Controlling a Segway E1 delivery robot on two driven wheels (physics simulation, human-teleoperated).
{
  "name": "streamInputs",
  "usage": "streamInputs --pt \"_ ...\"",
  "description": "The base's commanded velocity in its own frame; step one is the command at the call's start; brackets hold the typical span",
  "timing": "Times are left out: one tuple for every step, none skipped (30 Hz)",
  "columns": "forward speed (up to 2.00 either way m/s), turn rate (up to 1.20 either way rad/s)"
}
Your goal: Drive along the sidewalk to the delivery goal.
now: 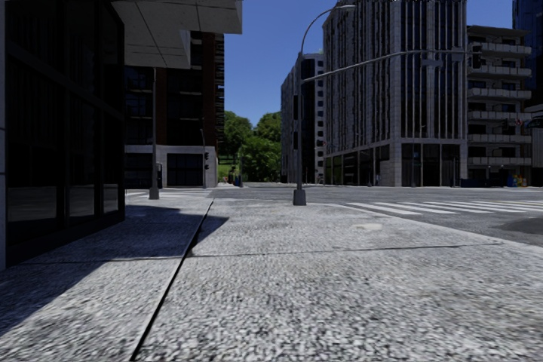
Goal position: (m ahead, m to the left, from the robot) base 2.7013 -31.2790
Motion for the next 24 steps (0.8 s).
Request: streamInputs --pt "2.0 -0.39" --pt "2.0 -0.39" --pt "2.0 -0.39" --pt "2.0 -0.39" --pt "2.0 -0.39" --pt "2.0 -0.39" --pt "2.0 -0.39" --pt "2.0 -0.39" --pt "2.0 -0.39" --pt "2.0 -0.39" --pt "2.0 -0.39" --pt "2.0 -0.31" --pt "2.0 -0.09" --pt "2.0 -0.09" --pt "2.0 0.0" --pt "2.0 0.0" --pt "2.0 0.0" --pt "2.0 0.0" --pt "2.0 0.0" --pt "2.0 0.0" --pt "2.0 0.0" --pt "2.0 0.0" --pt "2.0 0.0" --pt "2.0 0.0"
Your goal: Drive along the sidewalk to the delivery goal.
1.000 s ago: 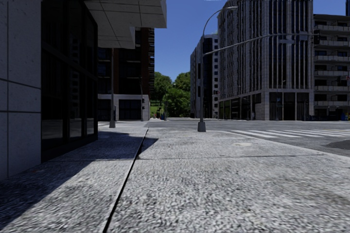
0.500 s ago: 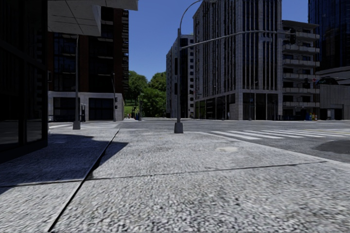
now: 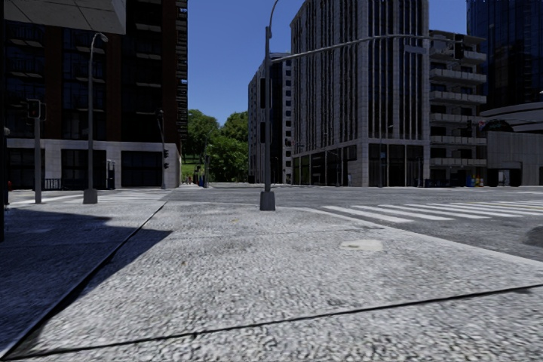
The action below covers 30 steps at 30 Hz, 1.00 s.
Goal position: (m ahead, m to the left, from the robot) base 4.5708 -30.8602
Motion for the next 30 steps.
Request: streamInputs --pt "2.0 0.0" --pt "2.0 0.0" --pt "2.0 0.0" --pt "2.0 0.0" --pt "2.0 0.0" --pt "2.0 0.0" --pt "2.0 0.0" --pt "2.0 0.0" --pt "2.0 0.0" --pt "2.0 0.0" --pt "2.0 0.0" --pt "2.0 0.0" --pt "2.0 0.0" --pt "2.0 0.0" --pt "2.0 0.0" --pt "2.0 0.0" --pt "2.0 0.0" --pt "2.0 0.0" --pt "2.0 0.0" --pt "2.0 0.0" --pt "2.0 0.0" --pt "2.0 0.0" --pt "2.0 0.0" --pt "2.0 0.0" --pt "2.0 0.0" --pt "2.0 0.0" --pt "2.0 0.0" --pt "2.0 0.0" --pt "2.0 0.0" --pt "2.0 0.0"
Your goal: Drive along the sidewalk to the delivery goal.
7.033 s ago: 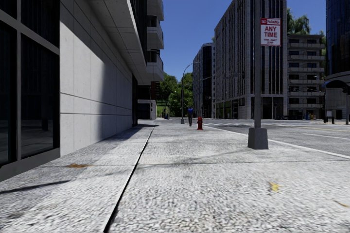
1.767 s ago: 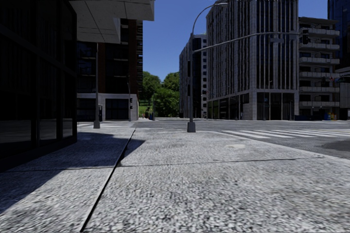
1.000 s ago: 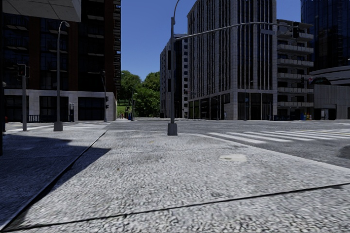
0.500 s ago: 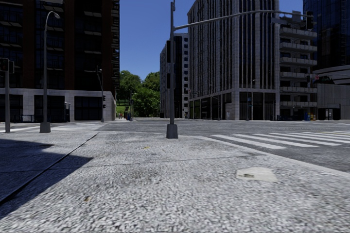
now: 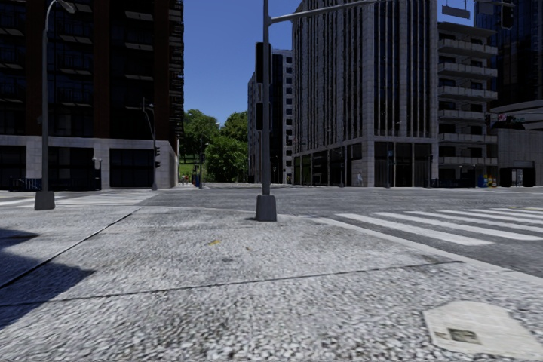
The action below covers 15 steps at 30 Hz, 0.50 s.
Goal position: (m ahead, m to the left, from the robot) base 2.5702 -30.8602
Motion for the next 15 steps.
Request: streamInputs --pt "2.0 0.0" --pt "2.0 0.0" --pt "2.0 0.0" --pt "2.0 0.0" --pt "2.0 -0.08" --pt "2.0 -0.08" --pt "2.0 -0.19" --pt "2.0 -0.26" --pt "2.0 -0.3" --pt "2.0 -0.31" --pt "2.0 -0.32" --pt "2.0 -0.32" --pt "2.0 -0.37" --pt "2.0 -0.41" --pt "2.0 -0.43"
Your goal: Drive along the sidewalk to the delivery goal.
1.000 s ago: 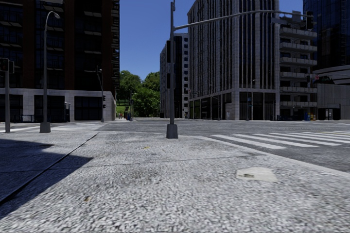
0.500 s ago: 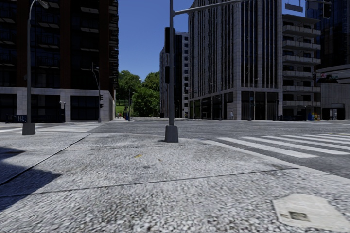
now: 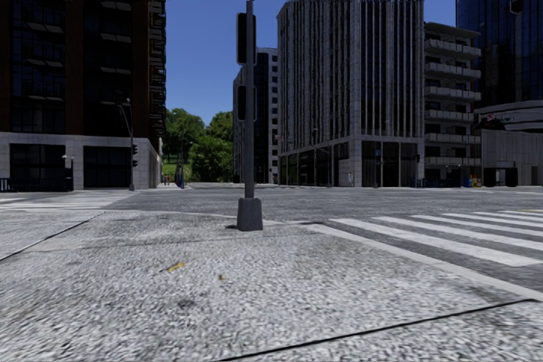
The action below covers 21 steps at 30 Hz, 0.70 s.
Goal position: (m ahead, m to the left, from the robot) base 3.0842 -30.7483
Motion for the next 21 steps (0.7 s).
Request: streamInputs --pt "2.0 -0.43" --pt "2.0 -0.43" --pt "2.0 -0.44" --pt "2.0 -0.45" --pt "2.0 -0.47" --pt "2.0 -0.47" --pt "2.0 -0.47" --pt "2.0 -0.47" --pt "2.0 -0.47" --pt "2.0 -0.47" --pt "2.0 -0.47" --pt "2.0 -0.47" --pt "2.0 -0.47" --pt "2.0 -0.47" --pt "2.0 -0.47" --pt "2.0 -0.49" --pt "2.0 -0.51" --pt "2.0 -0.51" --pt "2.0 -0.52" --pt "2.0 -0.53" --pt "2.0 -0.54"
